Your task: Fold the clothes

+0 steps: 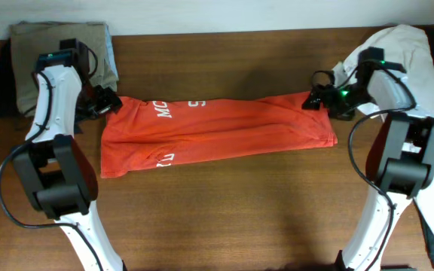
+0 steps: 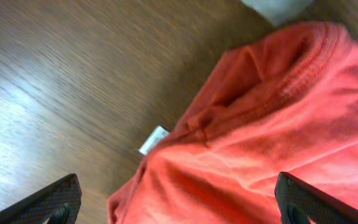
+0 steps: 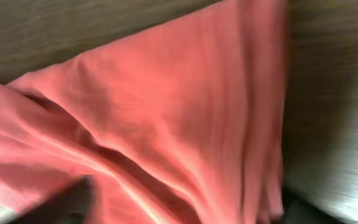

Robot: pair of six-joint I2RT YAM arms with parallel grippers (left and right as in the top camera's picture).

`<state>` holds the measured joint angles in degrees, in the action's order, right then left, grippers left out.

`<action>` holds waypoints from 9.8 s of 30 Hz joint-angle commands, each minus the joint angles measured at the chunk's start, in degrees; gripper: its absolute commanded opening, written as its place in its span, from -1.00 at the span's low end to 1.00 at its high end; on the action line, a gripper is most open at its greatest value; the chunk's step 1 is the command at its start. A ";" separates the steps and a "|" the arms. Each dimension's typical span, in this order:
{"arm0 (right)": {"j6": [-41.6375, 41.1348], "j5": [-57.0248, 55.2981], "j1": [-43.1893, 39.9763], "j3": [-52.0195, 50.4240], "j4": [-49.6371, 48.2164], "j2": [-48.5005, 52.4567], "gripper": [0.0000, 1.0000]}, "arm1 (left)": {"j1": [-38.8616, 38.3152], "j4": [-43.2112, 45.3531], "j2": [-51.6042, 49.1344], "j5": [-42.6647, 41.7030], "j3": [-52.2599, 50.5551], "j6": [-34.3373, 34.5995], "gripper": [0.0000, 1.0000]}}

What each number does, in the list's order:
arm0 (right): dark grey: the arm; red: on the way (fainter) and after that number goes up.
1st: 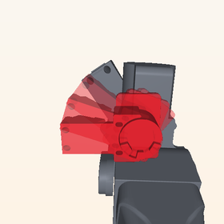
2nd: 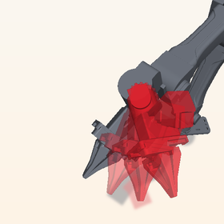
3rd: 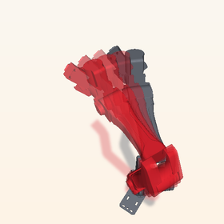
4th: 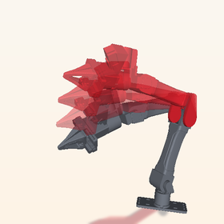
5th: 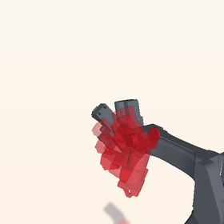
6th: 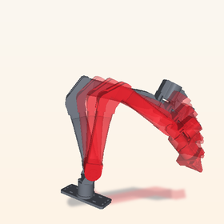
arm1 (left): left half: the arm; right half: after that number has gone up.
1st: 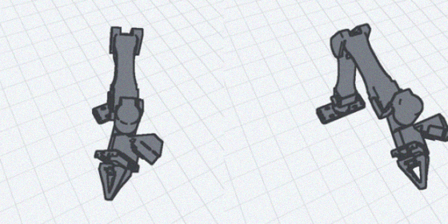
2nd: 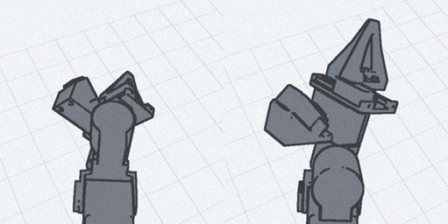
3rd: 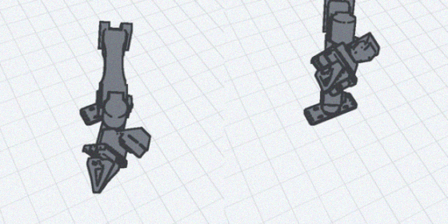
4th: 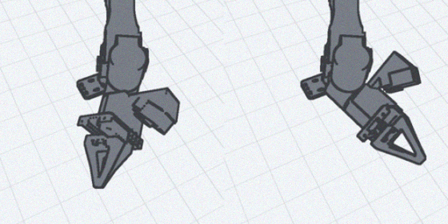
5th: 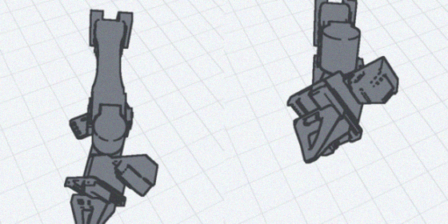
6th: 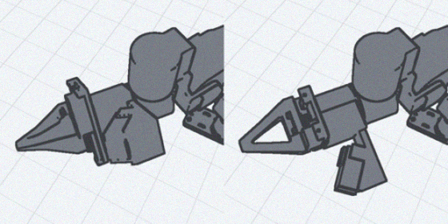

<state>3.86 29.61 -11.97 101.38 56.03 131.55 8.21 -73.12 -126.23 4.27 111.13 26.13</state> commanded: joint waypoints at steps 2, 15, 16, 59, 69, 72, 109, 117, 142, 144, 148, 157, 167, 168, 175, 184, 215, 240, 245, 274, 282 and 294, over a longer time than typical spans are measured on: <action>-1.33 -0.04 4.22 -2.69 0.90 3.02 -0.83 | -2.69 2.21 -0.31 -1.75 -3.28 -0.04 0.98; -7.61 -8.55 6.45 12.11 15.50 -5.73 -0.92 | -5.18 4.11 -0.39 -1.75 -6.12 -0.04 0.98; -7.58 -5.60 9.42 12.11 13.94 -5.73 -0.92 | -5.18 4.20 -0.39 -1.77 -6.12 -0.04 0.98; -11.19 -6.49 39.89 10.51 11.67 -3.93 0.51 | -6.45 5.16 -0.42 -1.97 -6.12 -0.07 0.98; -14.91 -19.74 9.55 24.52 18.16 -3.87 0.97 | 2.62 7.87 -0.42 -26.36 -6.27 -21.75 0.98; -14.88 -19.78 5.05 24.52 18.14 -3.87 0.98 | 2.29 9.33 -0.42 -26.45 -10.14 -21.73 0.98; -14.88 -19.78 2.58 24.52 18.10 -3.87 0.97 | -14.12 -8.83 -0.28 -12.17 15.89 -5.07 -0.99; -14.88 -19.78 2.58 24.52 18.12 -3.87 0.97 | -27.06 -3.85 -2.71 -10.47 14.43 -4.26 -0.71; -14.88 -19.78 2.58 24.52 18.12 -3.87 0.97 | -24.79 6.56 -8.85 -19.78 16.26 -2.27 0.28; -14.88 -19.78 2.58 24.52 18.12 -3.87 0.97 | -25.05 7.43 -9.84 -20.09 16.26 -2.12 0.29; -14.88 -19.78 2.58 24.52 18.12 -3.87 0.97 | -26.43 13.14 -12.63 -24.65 16.26 -2.01 0.16; -14.88 -19.78 2.58 24.52 18.10 -3.87 0.97 | -29.35 21.68 -15.96 -25.07 16.26 -1.09 -1.00; -14.88 -19.78 2.58 24.52 18.10 -3.87 0.97 | -36.48 18.14 -16.13 -26.14 21.59 -2.29 0.98; -14.88 -19.78 2.58 24.52 18.10 -3.87 0.97 | -36.48 16.37 -16.13 -26.14 23.02 -3.26 0.98; -14.88 -19.78 2.58 24.52 18.12 -3.87 0.97 | -36.17 -12.63 -16.13 -13.16 42.10 -6.51 0.98; -14.88 -19.78 2.58 24.52 18.12 -3.87 0.97 | -36.83 -13.53 -17.35 -12.74 30.21 -6.03 0.79; -14.88 -19.78 2.58 24.52 18.12 -3.87 0.97 | -47.58 -5.79 -16.76 -28.37 22.10 -11.30 0.22; -14.88 -19.78 2.58 24.52 18.12 -3.87 0.98 | -23.10 -16.61 -16.52 0.09 8.00 -6.23 -0.99; -14.88 -19.78 2.58 24.52 18.12 -3.87 0.97 | -20.04 -17.44 -12.70 -0.87 11.47 -5.95 -0.99; -14.88 -19.78 2.58 24.52 18.12 -3.87 0.97 | -5.55 17.03 -7.89 -36.76 -11.87 -26.77 -0.74; -14.88 -19.78 2.58 24.52 18.12 -3.87 0.97 | -5.44 11.45 -7.74 -15.63 7.87 -21.40 -0.99; -14.88 -19.78 2.58 24.52 18.10 -3.87 0.97 | -4.37 17.66 -7.74 3.10 29.62 -19.50 -0.99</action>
<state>-10.57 10.35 -9.34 125.16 74.15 128.22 2.94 -58.70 -134.37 4.01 138.54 4.19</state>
